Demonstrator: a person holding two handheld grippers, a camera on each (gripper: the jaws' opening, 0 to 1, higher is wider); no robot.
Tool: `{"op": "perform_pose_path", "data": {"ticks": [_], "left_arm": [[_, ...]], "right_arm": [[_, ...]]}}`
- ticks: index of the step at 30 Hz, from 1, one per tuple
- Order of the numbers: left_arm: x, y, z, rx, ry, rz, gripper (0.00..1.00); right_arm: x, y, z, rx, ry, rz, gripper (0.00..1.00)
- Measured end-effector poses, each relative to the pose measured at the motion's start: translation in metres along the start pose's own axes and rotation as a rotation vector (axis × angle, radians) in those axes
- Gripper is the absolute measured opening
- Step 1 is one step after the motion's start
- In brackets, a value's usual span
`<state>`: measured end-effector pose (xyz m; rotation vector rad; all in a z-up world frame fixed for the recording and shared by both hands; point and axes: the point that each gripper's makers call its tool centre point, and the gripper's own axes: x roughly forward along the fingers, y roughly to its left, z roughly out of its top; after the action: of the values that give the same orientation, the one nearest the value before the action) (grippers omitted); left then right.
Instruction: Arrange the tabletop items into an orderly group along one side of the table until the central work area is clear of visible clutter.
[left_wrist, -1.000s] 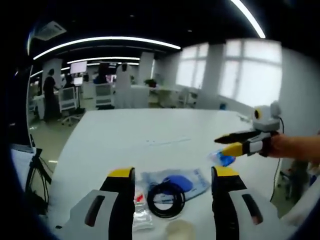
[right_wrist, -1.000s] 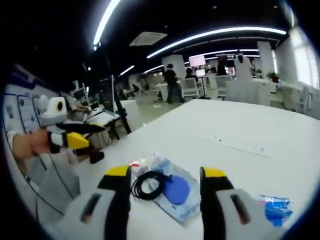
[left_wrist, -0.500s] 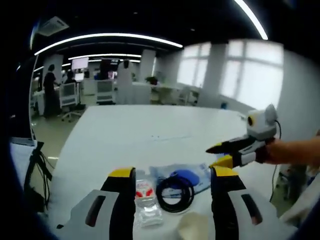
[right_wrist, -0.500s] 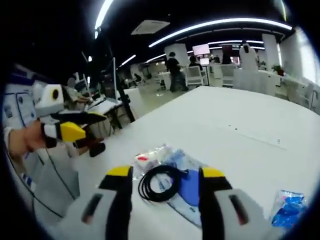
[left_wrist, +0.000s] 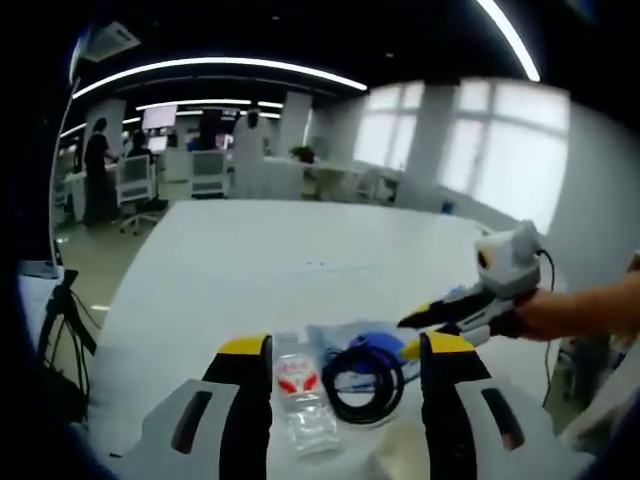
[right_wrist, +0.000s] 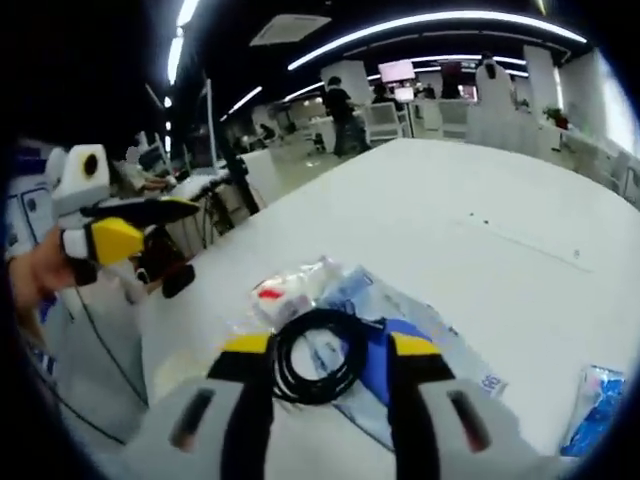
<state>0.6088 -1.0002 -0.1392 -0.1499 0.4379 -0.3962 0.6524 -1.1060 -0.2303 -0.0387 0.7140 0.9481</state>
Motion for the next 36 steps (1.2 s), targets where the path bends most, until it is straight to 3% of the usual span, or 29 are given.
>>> {"op": "perform_pose_path", "data": {"ticks": [13, 22, 30, 36], "left_arm": [[0.020, 0.013, -0.010, -0.022, 0.009, -0.020, 0.55], [0.030, 0.014, -0.020, -0.028, 0.031, -0.031, 0.55], [0.032, 0.016, -0.027, -0.033, 0.045, -0.028, 0.54], [0.031, 0.017, -0.028, -0.033, 0.047, -0.024, 0.54]], "right_arm": [[0.029, -0.015, -0.025, 0.041, 0.078, 0.001, 0.33], [0.038, -0.020, -0.038, 0.074, 0.119, 0.006, 0.25], [0.041, -0.021, -0.041, 0.089, 0.128, -0.006, 0.11], [0.041, -0.024, -0.041, 0.134, 0.111, -0.021, 0.07]]}}
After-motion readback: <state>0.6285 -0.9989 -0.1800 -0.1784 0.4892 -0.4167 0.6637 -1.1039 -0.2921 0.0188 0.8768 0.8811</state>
